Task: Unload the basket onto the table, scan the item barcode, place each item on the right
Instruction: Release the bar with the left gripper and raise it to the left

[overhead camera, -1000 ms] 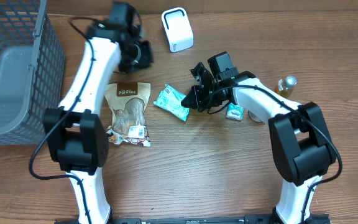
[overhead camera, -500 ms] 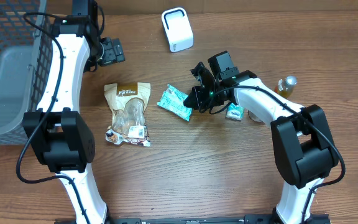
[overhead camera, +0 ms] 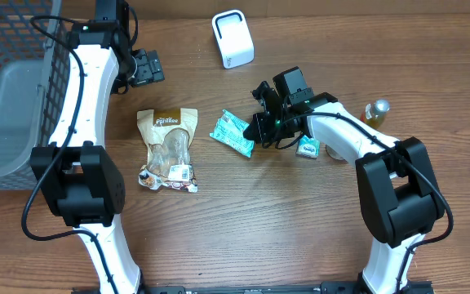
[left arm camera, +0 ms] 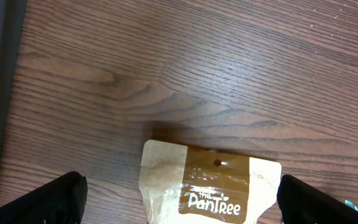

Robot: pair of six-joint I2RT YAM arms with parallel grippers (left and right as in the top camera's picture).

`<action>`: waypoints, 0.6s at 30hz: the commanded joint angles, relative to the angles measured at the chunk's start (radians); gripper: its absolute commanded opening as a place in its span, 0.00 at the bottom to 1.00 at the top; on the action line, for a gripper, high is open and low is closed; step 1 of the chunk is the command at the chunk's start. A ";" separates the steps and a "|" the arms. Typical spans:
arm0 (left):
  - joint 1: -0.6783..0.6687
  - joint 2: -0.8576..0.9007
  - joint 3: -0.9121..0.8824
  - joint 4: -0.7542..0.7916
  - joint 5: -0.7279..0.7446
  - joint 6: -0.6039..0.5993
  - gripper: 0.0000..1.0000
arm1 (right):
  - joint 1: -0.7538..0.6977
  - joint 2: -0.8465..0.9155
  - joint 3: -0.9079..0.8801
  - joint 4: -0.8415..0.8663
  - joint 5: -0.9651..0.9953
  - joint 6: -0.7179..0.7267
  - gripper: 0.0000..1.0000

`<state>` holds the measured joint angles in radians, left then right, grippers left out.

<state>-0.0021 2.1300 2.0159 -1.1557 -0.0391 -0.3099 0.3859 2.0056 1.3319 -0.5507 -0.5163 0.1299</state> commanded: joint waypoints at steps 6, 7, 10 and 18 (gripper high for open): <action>-0.004 -0.005 0.013 0.001 -0.013 0.019 0.99 | 0.000 -0.032 -0.001 0.005 0.003 -0.008 0.04; -0.004 -0.005 0.013 0.001 -0.013 0.019 1.00 | 0.000 -0.032 -0.001 0.006 0.003 -0.008 0.04; -0.004 -0.005 0.013 0.001 -0.013 0.019 0.99 | 0.000 -0.032 -0.001 0.016 0.003 -0.008 0.04; -0.004 -0.005 0.013 0.001 -0.013 0.019 0.99 | 0.000 -0.032 -0.001 0.018 0.003 -0.008 0.04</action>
<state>-0.0021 2.1300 2.0159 -1.1557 -0.0391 -0.3099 0.3859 2.0056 1.3319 -0.5404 -0.5114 0.1303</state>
